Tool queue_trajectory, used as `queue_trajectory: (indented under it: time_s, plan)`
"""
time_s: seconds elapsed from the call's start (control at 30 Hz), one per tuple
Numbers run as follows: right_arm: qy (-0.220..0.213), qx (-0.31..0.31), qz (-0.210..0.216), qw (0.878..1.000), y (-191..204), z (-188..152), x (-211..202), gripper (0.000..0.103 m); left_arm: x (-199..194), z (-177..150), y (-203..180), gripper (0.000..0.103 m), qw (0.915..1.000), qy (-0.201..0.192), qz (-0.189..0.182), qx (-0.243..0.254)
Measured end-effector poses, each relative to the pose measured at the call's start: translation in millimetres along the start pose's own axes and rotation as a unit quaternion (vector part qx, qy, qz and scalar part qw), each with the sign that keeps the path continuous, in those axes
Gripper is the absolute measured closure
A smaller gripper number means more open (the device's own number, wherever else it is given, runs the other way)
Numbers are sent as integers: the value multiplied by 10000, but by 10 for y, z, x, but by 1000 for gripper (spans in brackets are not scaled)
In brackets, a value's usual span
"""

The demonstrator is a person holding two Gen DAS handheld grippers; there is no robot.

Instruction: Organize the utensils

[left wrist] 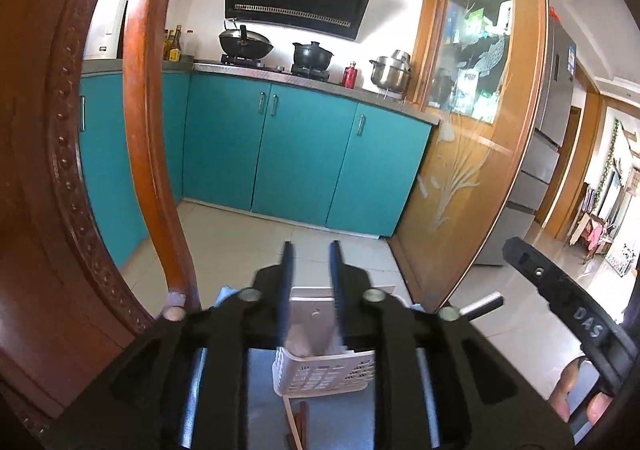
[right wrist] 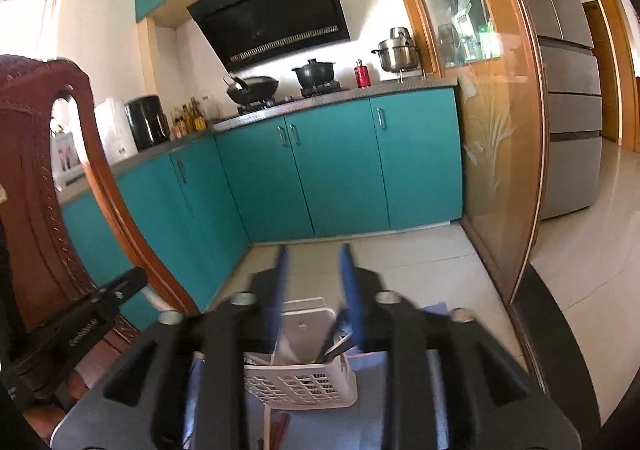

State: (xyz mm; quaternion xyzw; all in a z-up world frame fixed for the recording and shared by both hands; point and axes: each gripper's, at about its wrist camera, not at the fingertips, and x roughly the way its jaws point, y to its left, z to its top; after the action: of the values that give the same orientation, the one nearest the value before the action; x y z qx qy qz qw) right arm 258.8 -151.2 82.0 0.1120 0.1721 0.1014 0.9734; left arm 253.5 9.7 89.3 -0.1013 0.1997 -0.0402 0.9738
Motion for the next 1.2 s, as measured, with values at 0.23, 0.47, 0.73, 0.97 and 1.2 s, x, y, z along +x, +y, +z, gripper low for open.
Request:
queue_trajectory:
  time_s: [0.23, 0.47, 0.73, 0.97, 1.2]
  plan:
    - [-176, -288, 527, 9980, 183, 22, -586, 68, -493, 10, 68, 71, 9990, -431, 17, -109]
    - [1357, -1026, 574, 9837, 420, -1005, -128, 68, -687, -116, 148, 63, 9991, -366, 183, -146]
    - [3820, -794, 662, 9184, 519, -2104, 745, 68, -299, -629, 371, 63, 9970, 588, 470, -191]
    - [3819, -802, 459, 9196, 694, -2322, 800, 89, -70, -925, 413, 63, 9915, 1225, 430, -89]
    - [3838, 224, 520, 9217, 389, -2200, 686, 91, -61, -1018, 364, 61, 9894, 1375, 454, 104]
